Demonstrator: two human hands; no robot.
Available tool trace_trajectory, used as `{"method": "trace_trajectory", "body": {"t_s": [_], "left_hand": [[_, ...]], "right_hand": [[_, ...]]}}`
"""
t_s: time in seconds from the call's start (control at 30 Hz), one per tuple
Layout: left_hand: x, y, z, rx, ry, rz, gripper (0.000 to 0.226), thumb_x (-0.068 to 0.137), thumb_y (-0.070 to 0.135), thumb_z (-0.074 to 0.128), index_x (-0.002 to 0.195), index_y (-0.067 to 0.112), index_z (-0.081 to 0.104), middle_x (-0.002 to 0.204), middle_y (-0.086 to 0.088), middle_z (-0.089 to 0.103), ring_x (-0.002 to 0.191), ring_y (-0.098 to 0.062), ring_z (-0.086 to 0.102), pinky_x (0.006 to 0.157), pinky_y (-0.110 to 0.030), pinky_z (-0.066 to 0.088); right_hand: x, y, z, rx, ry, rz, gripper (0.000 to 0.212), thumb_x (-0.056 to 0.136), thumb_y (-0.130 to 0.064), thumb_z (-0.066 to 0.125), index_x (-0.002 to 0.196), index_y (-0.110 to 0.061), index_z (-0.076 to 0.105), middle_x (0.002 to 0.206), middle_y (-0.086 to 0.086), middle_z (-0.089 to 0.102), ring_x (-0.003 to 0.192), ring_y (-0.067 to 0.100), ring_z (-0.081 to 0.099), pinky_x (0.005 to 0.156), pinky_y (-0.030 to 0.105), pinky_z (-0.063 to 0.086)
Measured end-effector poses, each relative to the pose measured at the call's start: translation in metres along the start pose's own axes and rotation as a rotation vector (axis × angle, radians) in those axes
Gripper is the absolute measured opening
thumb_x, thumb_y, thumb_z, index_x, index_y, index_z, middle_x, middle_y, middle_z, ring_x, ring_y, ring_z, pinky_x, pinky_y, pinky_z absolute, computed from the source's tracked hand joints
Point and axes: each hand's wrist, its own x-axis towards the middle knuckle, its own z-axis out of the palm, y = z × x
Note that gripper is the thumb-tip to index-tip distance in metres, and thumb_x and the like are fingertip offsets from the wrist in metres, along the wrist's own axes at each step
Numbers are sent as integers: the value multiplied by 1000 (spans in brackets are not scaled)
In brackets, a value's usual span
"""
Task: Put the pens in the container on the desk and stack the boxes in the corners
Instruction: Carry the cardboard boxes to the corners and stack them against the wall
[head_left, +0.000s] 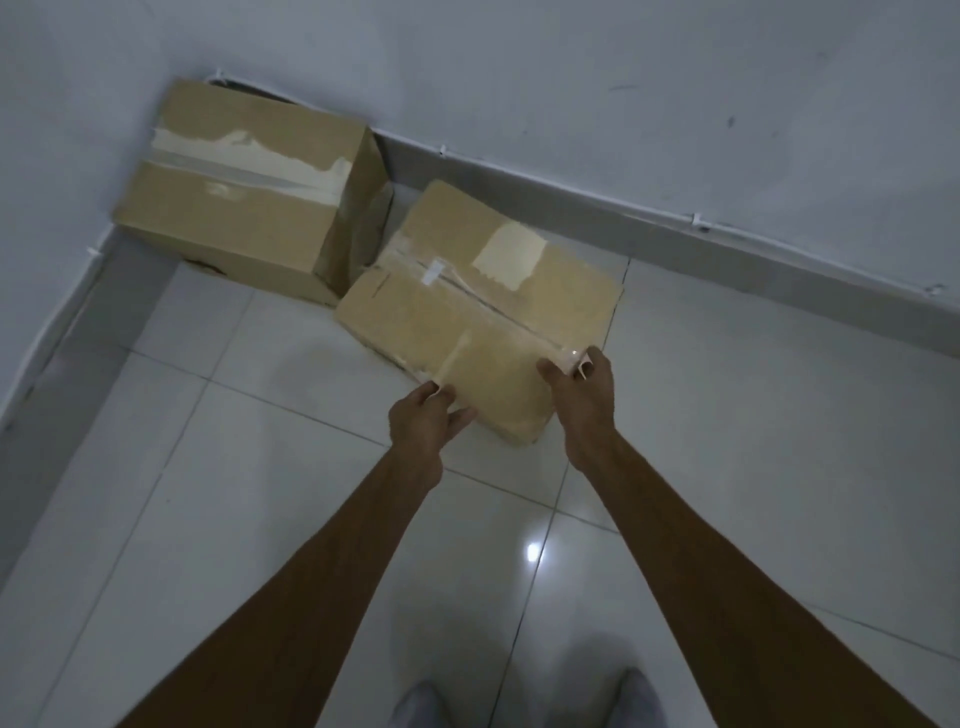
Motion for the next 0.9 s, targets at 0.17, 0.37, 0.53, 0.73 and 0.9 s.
{"method": "trace_trajectory", "body": {"t_s": [0.17,0.37,0.53,0.73,0.9], "left_hand": [[11,18,7,29,-119,-45,32,98,12,54,125,-4,56,113,-16,65,101,-30,67,90,-37,56],[31,45,3,-23,-74,9,41,96,8,57,135,-1,50,132,-16,56,107,-31,63,91,-35,53],[41,63,0,-67,-107,28,41,97,6,53,137,-2,47,126,-21,57,106,-34,63,96,-41,53],[57,88,-8,-123,-112,87,34,100,6,48,131,-6,46,112,-20,56,106,-37,62,93,-40,52],[62,102,-7,-206,-146,46,10,100,6,46,103,-1,52,78,-13,50,95,-37,59,92,-46,54]], "right_hand": [[-4,-1,-8,-253,-126,64,80,84,-2,69,147,-29,28,123,-2,43,107,22,50,79,40,55],[7,-2,-6,-272,-215,58,88,87,6,58,151,-39,17,122,-3,42,100,22,53,62,34,59],[32,-24,3,-323,-252,50,90,94,1,55,155,-36,0,121,-5,38,93,16,54,74,39,58],[55,-42,35,-455,-190,-99,81,94,-4,56,156,-31,11,116,2,47,90,19,55,83,53,57],[67,-48,40,-472,-168,-116,74,96,-8,54,156,-29,17,116,2,47,89,24,57,81,53,57]]}}
